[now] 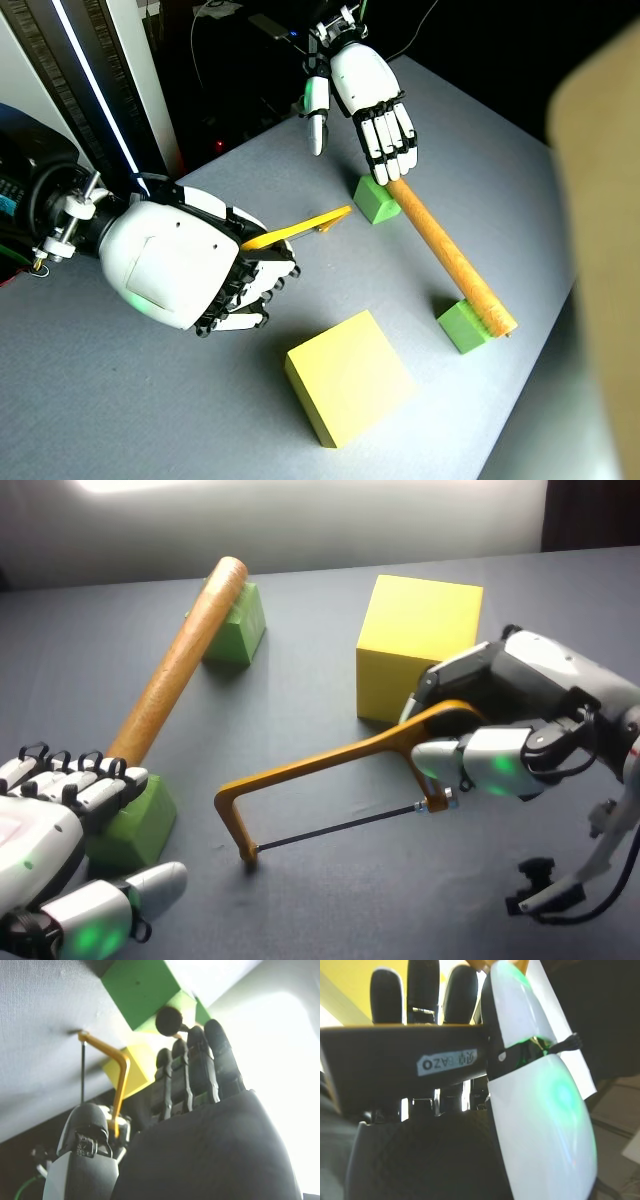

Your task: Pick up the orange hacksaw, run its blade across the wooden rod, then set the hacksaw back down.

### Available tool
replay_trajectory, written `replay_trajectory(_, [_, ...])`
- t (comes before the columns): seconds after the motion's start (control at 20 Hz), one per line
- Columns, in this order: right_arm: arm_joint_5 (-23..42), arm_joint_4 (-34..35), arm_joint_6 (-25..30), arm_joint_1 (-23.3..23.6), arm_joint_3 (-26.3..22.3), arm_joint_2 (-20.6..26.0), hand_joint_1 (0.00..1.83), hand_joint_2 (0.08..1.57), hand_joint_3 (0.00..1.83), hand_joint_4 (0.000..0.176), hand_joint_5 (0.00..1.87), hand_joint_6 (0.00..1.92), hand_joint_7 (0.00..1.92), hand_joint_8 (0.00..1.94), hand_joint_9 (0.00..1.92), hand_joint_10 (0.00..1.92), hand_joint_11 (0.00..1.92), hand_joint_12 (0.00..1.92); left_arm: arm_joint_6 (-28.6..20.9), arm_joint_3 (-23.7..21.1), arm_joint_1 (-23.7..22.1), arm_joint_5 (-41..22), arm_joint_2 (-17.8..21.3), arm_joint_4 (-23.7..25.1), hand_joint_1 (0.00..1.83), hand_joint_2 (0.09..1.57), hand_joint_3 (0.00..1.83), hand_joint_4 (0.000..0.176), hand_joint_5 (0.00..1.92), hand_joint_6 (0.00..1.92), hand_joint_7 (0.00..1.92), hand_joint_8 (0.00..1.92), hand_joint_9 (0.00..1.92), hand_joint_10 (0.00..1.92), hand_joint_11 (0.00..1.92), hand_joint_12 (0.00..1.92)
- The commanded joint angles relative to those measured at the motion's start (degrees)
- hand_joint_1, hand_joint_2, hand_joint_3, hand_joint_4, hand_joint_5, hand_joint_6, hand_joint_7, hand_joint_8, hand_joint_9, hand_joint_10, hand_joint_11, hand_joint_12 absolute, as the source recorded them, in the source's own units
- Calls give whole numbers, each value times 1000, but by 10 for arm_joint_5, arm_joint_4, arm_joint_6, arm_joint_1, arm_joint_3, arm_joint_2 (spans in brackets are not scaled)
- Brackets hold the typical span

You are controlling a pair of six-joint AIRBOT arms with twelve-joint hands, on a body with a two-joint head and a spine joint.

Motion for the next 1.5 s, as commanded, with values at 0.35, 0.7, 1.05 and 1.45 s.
replay_trajectory(0.35, [91, -23, 30, -51, 33, -34, 964, 1112, 0, 0, 639, 262, 714, 141, 683, 139, 259, 1128, 16, -19, -39, -8, 35, 14, 0, 1259, 1, 0, 219, 2, 281, 2, 283, 2, 0, 530])
replay_trajectory(0.7, [92, -24, 21, -82, 33, -25, 865, 1052, 0, 0, 328, 3, 315, 3, 296, 2, 0, 678, 50, -22, -139, 80, 67, 42, 0, 1254, 0, 0, 189, 4, 266, 6, 276, 7, 0, 553])
replay_trajectory(1.05, [90, -24, 10, -84, -10, 34, 657, 957, 0, 0, 448, 321, 389, 642, 320, 866, 91, 1311, 134, -20, -291, 251, 86, 44, 101, 1255, 10, 0, 370, 1377, 489, 1437, 439, 1541, 247, 1709])
replay_trajectory(1.45, [104, -107, -28, -94, -56, 131, 876, 1403, 31, 25, 1406, 1921, 1532, 1941, 1566, 1921, 1679, 1921, 148, -22, -322, 259, 47, 44, 963, 1451, 2, 176, 1506, 1920, 1641, 1919, 1689, 1919, 1703, 1921])
